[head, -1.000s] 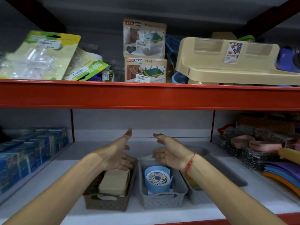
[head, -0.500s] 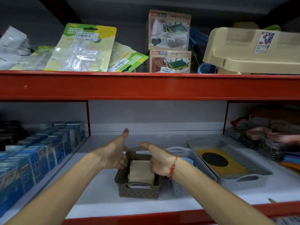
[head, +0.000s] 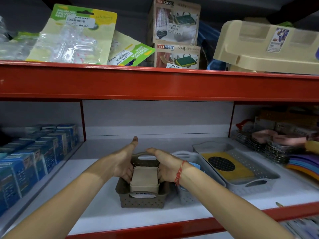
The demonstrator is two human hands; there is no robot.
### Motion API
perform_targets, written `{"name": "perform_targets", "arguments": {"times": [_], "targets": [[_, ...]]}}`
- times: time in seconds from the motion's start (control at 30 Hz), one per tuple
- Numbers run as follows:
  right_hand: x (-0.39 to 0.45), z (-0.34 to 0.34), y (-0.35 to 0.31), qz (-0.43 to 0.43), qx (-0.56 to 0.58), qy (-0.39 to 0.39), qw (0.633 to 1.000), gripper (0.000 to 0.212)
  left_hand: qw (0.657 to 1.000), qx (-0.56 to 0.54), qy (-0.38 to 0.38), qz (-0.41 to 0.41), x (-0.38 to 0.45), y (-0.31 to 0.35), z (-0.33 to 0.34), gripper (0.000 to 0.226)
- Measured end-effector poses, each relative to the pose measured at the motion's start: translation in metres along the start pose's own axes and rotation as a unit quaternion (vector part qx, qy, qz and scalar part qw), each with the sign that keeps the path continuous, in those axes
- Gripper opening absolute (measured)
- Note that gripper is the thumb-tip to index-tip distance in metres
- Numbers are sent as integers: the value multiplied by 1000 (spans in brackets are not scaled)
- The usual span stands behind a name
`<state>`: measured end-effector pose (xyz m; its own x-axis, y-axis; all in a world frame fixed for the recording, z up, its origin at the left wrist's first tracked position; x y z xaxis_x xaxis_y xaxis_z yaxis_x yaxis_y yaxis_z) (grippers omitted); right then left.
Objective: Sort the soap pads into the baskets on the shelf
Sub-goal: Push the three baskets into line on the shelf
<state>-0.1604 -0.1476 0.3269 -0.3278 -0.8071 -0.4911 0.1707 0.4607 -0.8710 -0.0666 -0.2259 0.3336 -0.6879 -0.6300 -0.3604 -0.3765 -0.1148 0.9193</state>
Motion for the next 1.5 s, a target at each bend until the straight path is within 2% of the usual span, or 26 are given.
{"name": "perform_targets", "arguments": {"times": [0.07,0.17,0.23,0.33,0.43,0.53,0.6,0.67,0.73,0.8,0.9,1.0,1.17,1.37,1.5], "targets": [[0,1,0,-2,-3,-2,1000,35,1000,4,-3,10,0,0,1,101],[1,-2,-1,-8,-11,-12,1000,21,999,19,-19,20,-2,1,2,101],[-2,-2,1,-16,-2,-38,999,20,998,41,-21,32,-13,3,6,97],[-13,-4,0,-61,-16,-41,997,25,987,112,11,113,-29,6,15,80],[-23,-25,1,-132,-110,59,983,41,935,270,22,227,-47,4,28,71],[-49,-48,12,-208,-254,141,934,43,851,448,18,274,-54,-17,36,83],[-66,-59,29,-223,-372,156,887,49,793,533,12,294,-57,-31,45,80],[-71,-66,49,-190,-506,160,826,57,756,582,17,298,-60,-42,53,77],[-70,-68,64,-154,-587,163,778,58,731,615,45,292,-63,-47,56,74],[-73,-70,68,-150,-615,166,756,49,728,629,41,270,-65,-49,59,67],[-84,-65,66,-163,-652,152,724,34,744,619,25,249,-66,-46,62,55],[-91,-63,65,-161,-664,125,719,26,755,606,9,252,-68,-44,70,46],[-105,-60,69,-147,-688,92,705,36,780,560,-9,279,-80,-44,97,39],[-122,-58,74,-168,-705,93,683,39,764,572,26,297,-101,-40,107,48],[-126,-54,74,-185,-706,100,676,39,779,547,35,305,-103,-45,105,50]]}}
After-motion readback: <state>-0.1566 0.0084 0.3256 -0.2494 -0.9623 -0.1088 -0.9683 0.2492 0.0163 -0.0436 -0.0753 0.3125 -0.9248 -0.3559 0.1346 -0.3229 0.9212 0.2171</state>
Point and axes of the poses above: each hand's wrist, its own x-axis towards the middle knuckle, its own z-axis out of the palm, y = z × x, the point moved 5 cm from there along x, towards the middle knuckle, and after that the axes turned 8 degrees about z, right-handed, at the moved point
